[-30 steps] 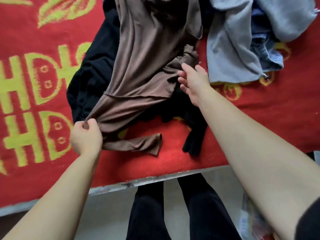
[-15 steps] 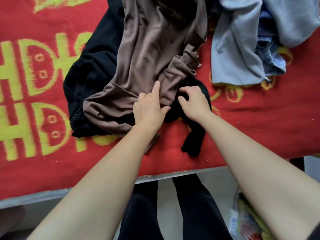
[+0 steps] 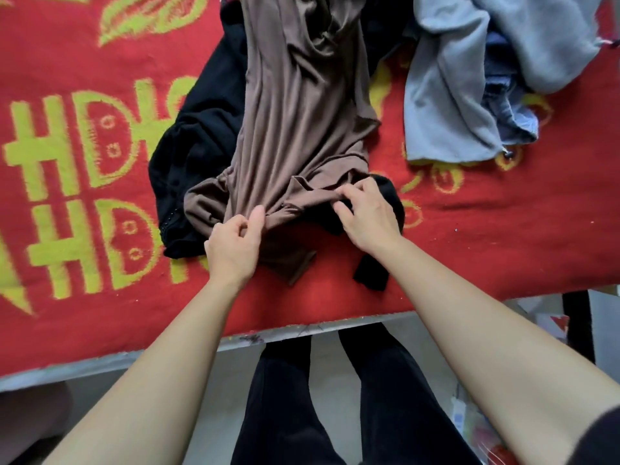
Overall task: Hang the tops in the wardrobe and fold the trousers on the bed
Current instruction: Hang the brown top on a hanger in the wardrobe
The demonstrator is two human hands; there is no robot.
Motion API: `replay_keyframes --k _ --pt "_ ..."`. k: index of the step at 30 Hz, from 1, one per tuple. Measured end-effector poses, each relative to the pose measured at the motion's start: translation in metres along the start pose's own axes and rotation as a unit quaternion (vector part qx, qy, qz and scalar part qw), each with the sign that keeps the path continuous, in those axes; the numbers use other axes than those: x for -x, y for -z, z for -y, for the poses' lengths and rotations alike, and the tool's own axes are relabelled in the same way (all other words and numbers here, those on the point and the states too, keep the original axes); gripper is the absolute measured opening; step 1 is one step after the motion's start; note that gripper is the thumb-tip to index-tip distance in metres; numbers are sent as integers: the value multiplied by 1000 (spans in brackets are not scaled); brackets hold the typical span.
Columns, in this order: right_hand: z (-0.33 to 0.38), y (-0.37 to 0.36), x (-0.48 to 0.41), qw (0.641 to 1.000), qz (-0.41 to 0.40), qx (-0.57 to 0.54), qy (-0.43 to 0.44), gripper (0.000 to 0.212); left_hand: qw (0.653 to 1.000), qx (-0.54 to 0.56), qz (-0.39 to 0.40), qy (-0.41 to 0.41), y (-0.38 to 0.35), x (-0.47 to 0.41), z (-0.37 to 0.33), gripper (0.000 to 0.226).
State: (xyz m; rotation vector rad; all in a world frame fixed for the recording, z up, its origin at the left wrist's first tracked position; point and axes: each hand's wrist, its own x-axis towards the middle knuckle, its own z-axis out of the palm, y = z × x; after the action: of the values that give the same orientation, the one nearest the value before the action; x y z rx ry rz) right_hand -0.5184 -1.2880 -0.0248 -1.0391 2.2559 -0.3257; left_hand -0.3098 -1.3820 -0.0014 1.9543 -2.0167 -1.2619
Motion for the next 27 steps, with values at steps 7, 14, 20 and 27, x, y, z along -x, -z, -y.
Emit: replay_keyframes --k 7,14,20,27 --pt "67 57 81 990 -103 -61 72 20 989 108 -96 -19 67 56 -53 24" --pt "140 136 154 964 -77 -98 233 26 931 353 -96 -6 159 104 -104 37" --pt "186 175 176 959 -1 -248 140 28 826 553 -106 -12 217 151 -159 25" --pt "182 204 180 964 102 -73 236 22 739 660 -126 -45 243 225 -190 19"
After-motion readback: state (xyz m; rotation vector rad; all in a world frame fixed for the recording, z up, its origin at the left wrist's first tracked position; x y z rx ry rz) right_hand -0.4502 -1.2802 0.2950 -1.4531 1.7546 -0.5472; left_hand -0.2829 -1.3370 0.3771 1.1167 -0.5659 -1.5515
